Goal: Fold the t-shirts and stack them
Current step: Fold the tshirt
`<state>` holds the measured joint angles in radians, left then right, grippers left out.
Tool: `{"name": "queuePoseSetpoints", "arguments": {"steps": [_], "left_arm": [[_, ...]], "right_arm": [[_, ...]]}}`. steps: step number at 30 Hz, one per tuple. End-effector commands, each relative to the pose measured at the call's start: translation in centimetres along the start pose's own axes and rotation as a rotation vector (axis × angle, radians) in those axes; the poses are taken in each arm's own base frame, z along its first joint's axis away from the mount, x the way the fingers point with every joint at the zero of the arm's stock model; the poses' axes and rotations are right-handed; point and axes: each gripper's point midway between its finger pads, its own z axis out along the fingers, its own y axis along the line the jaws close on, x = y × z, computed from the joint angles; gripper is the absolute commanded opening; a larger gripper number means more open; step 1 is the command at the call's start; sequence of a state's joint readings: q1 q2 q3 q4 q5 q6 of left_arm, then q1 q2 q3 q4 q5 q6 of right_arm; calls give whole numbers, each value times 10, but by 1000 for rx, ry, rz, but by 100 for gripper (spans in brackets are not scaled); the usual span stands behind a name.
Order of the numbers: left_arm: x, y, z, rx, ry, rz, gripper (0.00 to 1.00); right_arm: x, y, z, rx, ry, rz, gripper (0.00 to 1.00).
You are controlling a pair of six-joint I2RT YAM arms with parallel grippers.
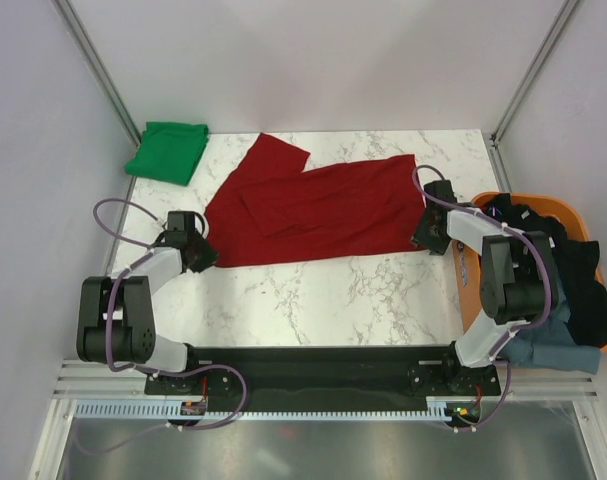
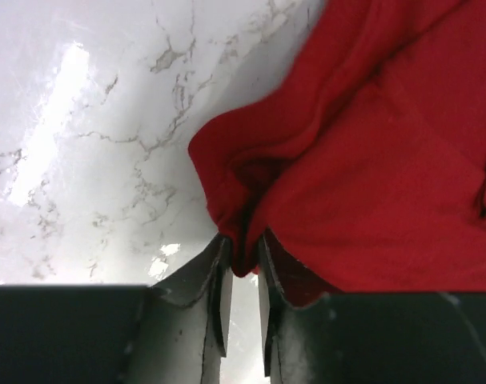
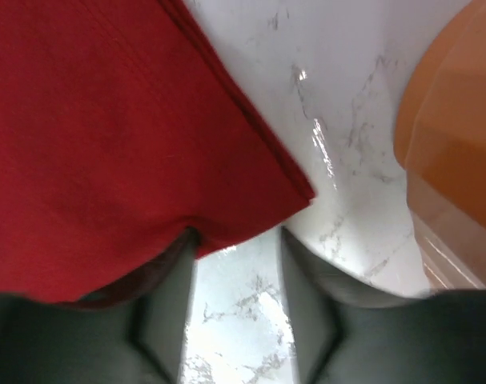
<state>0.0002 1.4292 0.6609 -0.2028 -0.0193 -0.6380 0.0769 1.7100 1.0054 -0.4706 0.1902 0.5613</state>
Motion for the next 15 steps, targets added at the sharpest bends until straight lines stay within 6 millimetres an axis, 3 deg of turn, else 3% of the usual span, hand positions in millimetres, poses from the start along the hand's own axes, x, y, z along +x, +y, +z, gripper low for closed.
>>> {"name": "queuePoseSetpoints", "arguments": {"steps": [1,2,5,6,7,10,13,15], "left_arm": [[-25,-5,6,2,-58,-47,22],[-29,-9,4,14,-56,-47,12],[-53,-23,-8,29,-81,-34,2],[-60,-26,-13,30,-90,-29,2],[-68,-29,-19,34,-103,-26,2],[-108,-43,-50,75,-176,-3,2],[-122,-42,-79,77,-206,13,2],[-125,-40,-99,87,-237,16,2]], "right_arm": [[-14,-3,7,26,-45,0,48],[-16,-2,7,24,-49,-2,42],[-30,9,0,-16,-65,-1,19],[-37,16,-5,-38,-72,1,7],[-42,20,-8,-49,-77,4,3],[-58,32,-26,-90,-90,6,0],[-66,38,-52,-139,-109,15,0],[-57,36,-60,-151,-100,26,0]]}}
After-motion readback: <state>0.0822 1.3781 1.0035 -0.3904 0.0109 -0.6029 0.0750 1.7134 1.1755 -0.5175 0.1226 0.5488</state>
